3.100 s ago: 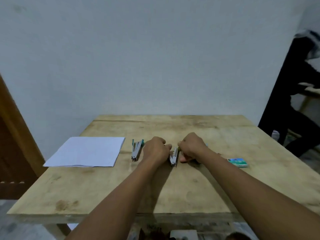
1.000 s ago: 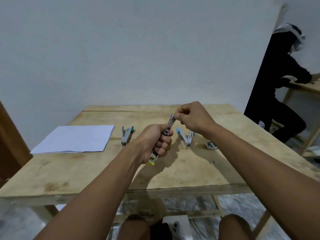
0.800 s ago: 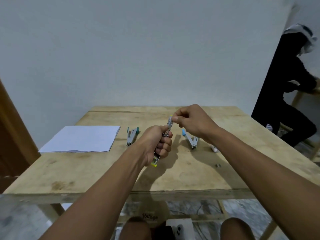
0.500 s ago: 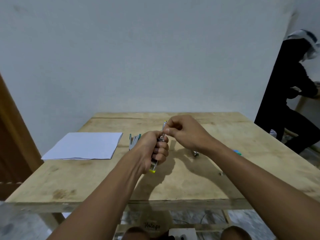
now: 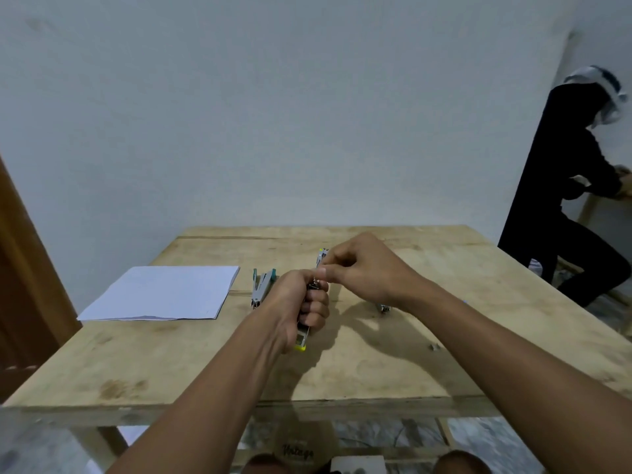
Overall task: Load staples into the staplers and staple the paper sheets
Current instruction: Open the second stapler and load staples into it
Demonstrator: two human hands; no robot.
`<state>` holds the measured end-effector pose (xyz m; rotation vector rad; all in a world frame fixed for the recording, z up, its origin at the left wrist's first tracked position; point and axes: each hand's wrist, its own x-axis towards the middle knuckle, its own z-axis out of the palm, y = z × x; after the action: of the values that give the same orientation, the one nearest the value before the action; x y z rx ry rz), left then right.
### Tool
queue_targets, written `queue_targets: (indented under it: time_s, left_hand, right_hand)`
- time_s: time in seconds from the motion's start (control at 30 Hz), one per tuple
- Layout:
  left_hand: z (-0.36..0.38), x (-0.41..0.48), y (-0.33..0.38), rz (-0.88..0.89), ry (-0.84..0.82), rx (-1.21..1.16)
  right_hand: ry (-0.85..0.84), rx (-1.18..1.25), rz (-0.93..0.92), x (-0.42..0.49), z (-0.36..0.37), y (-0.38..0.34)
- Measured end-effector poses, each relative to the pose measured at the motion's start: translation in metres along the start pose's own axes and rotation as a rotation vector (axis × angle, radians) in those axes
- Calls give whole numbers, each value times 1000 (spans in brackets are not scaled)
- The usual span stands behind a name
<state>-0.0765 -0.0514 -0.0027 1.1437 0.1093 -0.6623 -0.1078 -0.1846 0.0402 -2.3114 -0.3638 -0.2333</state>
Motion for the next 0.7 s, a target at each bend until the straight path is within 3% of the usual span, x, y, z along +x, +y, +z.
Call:
queue_targets:
  time_s: [0.13, 0.23, 0.7]
  left_hand:
    - [-2, -2, 2, -17, 0, 20]
    - [-3, -5, 3, -23, -23, 44]
    - [-4, -14, 5, -16, -144, 168]
  right_hand:
    - [103, 33, 34, 4, -7, 3]
    - [194, -71, 89, 7, -12, 14]
    - [215, -567, -78, 10, -13, 20]
